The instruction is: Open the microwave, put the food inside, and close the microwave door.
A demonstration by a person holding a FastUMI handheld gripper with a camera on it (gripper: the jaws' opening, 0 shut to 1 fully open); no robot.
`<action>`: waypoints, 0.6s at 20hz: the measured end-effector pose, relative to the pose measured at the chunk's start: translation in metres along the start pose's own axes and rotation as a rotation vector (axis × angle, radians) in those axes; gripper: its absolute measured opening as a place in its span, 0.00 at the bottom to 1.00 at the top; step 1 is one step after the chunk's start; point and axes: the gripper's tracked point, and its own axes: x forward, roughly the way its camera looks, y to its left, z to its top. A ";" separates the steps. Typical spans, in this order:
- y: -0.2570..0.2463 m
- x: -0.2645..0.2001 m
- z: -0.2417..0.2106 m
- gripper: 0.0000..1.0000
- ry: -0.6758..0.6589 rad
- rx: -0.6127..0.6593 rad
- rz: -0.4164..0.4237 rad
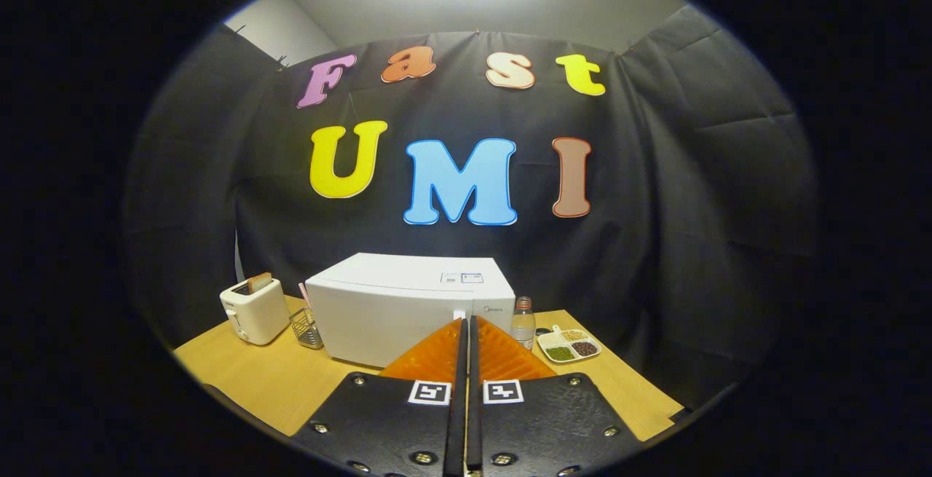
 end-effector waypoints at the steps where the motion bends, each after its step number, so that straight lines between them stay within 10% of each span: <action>1: 0.000 -0.010 -0.001 0.15 0.005 0.008 0.004; 5: -0.008 -0.034 -0.001 0.99 -0.027 0.025 -0.008; 12: -0.011 -0.042 0.004 0.97 -0.055 0.050 0.015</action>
